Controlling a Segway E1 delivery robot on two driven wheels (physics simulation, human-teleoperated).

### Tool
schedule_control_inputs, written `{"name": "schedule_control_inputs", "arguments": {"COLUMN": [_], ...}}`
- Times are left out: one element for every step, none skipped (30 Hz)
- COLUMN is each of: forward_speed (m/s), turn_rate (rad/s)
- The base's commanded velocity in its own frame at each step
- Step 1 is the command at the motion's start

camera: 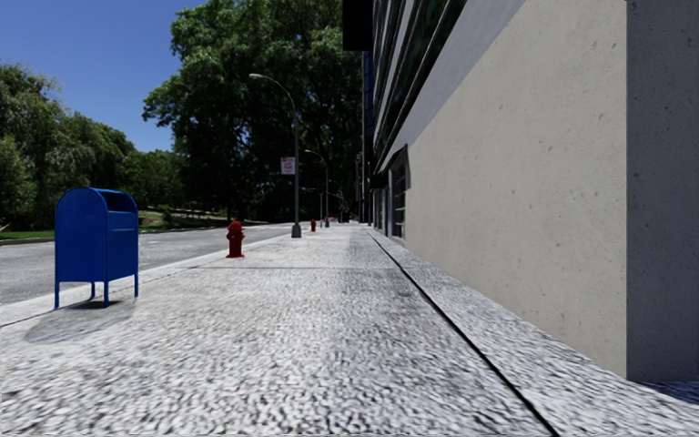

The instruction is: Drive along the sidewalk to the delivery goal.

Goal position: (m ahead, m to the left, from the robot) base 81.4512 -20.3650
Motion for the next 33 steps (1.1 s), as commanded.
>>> {"name": "schedule_control_inputs", "arguments": {"forward_speed": [2.0, 2.0, 2.0, 2.0, 2.0, 2.0, 2.0, 2.0, 2.0, 2.0, 2.0, 2.0, 2.0, 2.0, 2.0, 2.0, 2.0, 2.0, 2.0, 2.0, 2.0, 2.0, 2.0, 2.0, 2.0, 2.0, 2.0, 2.0, 2.0, 2.0, 2.0, 2.0, 2.0], "turn_rate": [0.0, 0.0, 0.0, 0.0, 0.0, 0.0, 0.0, 0.0, 0.0, 0.0, 0.0, 0.0, 0.0, -0.06, -0.12, -0.12, -0.14, -0.15, -0.15, -0.15, -0.15, -0.15, -0.15, -0.15, -0.15, -0.07, 0.0, 0.0, 0.0, 0.0, 0.0, 0.0, 0.0]}}
